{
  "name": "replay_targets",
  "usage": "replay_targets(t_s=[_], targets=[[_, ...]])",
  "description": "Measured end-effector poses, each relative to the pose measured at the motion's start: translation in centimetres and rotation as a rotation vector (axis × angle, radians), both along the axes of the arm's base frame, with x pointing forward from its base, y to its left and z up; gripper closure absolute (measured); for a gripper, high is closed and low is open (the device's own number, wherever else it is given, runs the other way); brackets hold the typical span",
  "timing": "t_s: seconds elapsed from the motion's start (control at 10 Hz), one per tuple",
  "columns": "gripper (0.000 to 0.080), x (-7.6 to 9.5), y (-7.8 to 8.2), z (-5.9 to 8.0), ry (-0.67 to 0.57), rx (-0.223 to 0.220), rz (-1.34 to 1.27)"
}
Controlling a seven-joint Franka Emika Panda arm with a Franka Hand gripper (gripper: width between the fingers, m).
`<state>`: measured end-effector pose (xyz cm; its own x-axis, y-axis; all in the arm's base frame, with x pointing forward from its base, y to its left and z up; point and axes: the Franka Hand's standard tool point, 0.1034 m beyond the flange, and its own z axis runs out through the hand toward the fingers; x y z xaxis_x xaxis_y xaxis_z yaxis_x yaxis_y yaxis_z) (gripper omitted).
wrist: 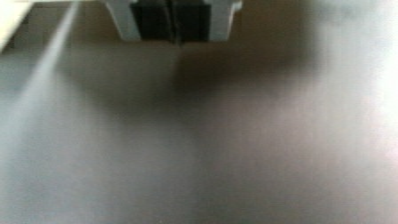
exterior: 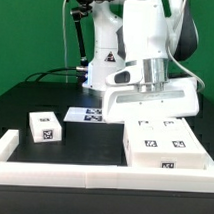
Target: Assemble cabinet
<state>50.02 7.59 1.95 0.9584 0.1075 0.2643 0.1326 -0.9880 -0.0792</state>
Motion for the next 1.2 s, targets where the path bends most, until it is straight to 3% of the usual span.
replay_targets(t_s=[0.3, 0.5, 0.8, 1.2], targets=[[0.0797, 0.6, 0.2, 4.8, -0.014, -0.01, 0.022], [0.0797, 1.8, 0.1, 7.1, -0.031, -0.013, 0.025], [0.0797, 2.7, 0.7, 8.9, -0.013, -0.012, 0.041], [0.0797, 2.7, 0.3, 9.0, -0.011, -0.018, 0.05]])
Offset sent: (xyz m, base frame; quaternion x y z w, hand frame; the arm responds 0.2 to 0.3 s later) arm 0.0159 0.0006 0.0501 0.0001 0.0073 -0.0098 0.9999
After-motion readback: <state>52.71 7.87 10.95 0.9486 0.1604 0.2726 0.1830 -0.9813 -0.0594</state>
